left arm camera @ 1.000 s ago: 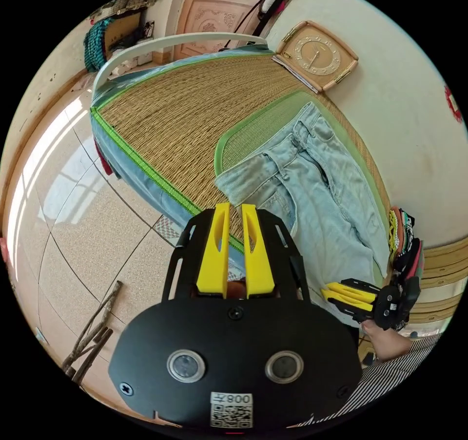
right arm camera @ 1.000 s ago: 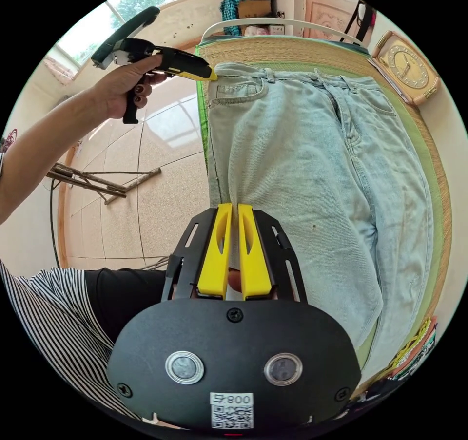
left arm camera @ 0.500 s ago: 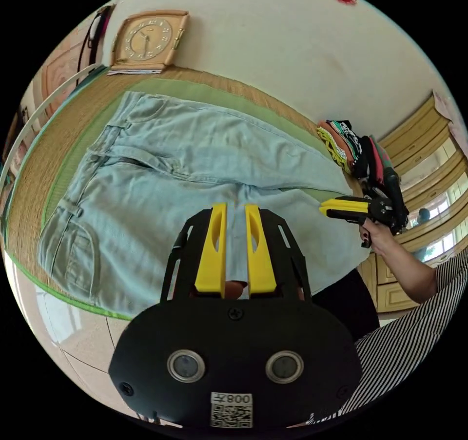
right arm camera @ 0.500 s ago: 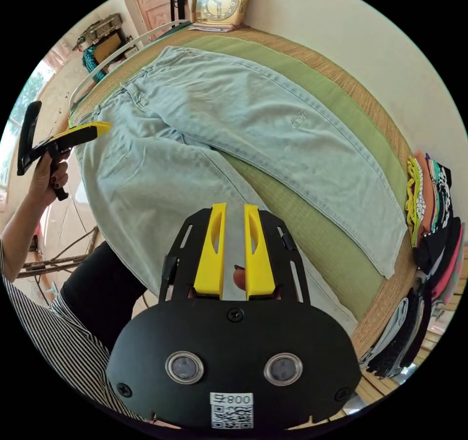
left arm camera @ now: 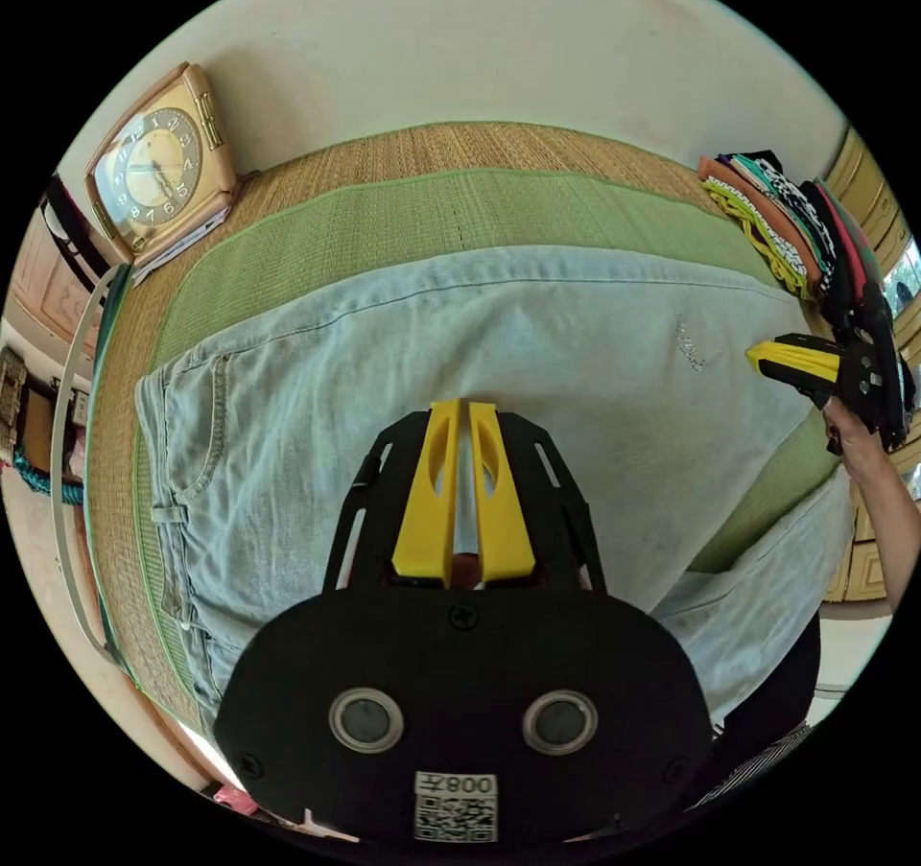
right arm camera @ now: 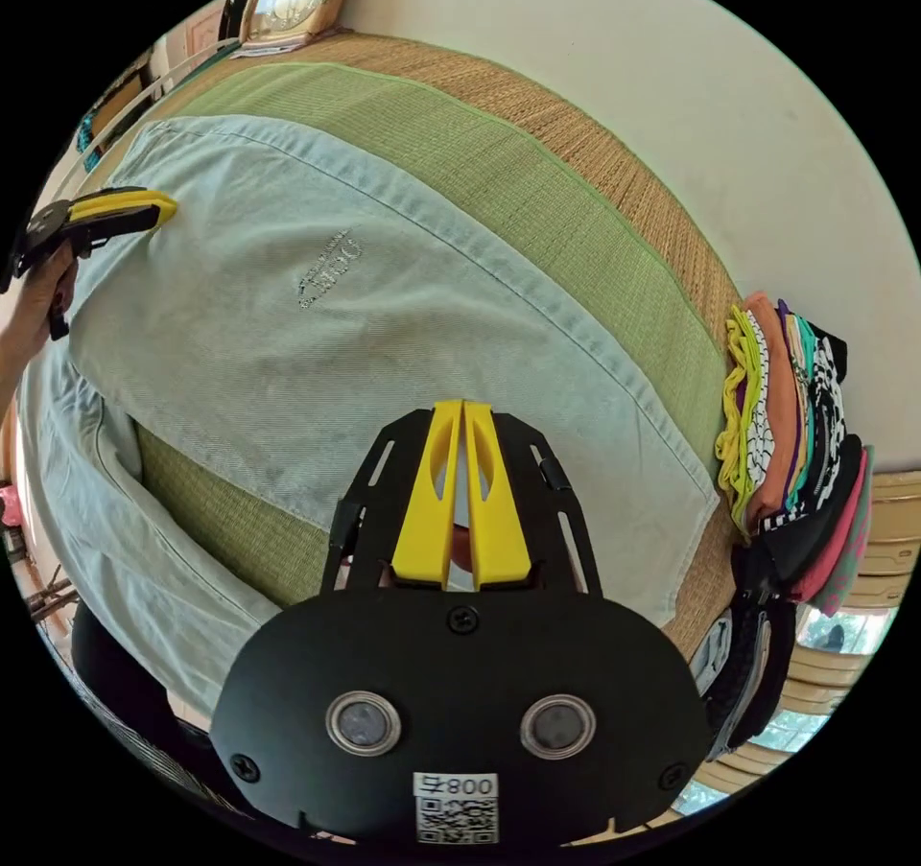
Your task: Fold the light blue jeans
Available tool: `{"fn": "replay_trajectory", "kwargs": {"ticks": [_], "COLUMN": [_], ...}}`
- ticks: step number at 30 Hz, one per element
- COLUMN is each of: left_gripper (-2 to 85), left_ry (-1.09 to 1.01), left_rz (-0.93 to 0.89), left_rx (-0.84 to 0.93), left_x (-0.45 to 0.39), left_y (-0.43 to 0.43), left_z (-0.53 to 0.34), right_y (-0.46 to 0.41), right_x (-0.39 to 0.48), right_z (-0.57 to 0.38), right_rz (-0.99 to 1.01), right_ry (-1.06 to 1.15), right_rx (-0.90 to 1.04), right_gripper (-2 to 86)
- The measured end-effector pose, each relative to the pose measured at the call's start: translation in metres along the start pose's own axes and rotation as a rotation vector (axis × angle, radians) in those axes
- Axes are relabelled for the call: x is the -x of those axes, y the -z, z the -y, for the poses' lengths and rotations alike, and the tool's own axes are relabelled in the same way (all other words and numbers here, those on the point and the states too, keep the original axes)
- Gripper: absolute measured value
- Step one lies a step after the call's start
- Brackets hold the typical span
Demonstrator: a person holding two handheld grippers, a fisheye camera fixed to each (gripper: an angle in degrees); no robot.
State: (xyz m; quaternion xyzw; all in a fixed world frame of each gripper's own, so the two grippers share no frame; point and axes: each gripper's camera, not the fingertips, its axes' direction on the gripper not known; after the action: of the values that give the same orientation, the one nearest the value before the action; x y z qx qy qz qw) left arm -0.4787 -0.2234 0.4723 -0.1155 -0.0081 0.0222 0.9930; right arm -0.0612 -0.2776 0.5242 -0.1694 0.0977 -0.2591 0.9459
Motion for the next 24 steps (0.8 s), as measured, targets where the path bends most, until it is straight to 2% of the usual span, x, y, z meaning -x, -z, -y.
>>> {"fn": "replay_trajectory", "kwargs": {"ticks": [9, 11, 14, 20, 24], "left_gripper": [0.4, 0.4, 0.8, 4.4, 5.4], "left_ry": [0.002, 0.017, 0.051, 0.020, 0.047], "left_rz": [-0.016, 0.074, 0.064, 0.047, 0.015], "left_rx": [-0.084, -0.030, 0.048, -0.077, 0.063], "left_x": [-0.019, -0.015, -0.007, -0.010, -0.004], "left_y": [0.002, -0.011, -0.036, -0.020, -0.054], "left_z": [0.048, 0.071, 0.099, 0.125, 0.143], "right_y": [0.017, 0.017, 0.001, 0.021, 0.001], "right_x": [-0.030, -0.026, -0.018, -0.013, -0.010], "right_z": [0.001, 0.011, 0.035, 0.046, 0.066], "right_rz": [0.133, 0.133, 0.113, 0.073, 0.129], "right_ry": [-0.079, -0.058, -0.017, 0.018, 0.057], "right_rx": [-0.115, -0.118, -0.049, -0.165, -0.072], "right_gripper": [-0.3, -0.3, -0.1, 1.2, 3.4]}}
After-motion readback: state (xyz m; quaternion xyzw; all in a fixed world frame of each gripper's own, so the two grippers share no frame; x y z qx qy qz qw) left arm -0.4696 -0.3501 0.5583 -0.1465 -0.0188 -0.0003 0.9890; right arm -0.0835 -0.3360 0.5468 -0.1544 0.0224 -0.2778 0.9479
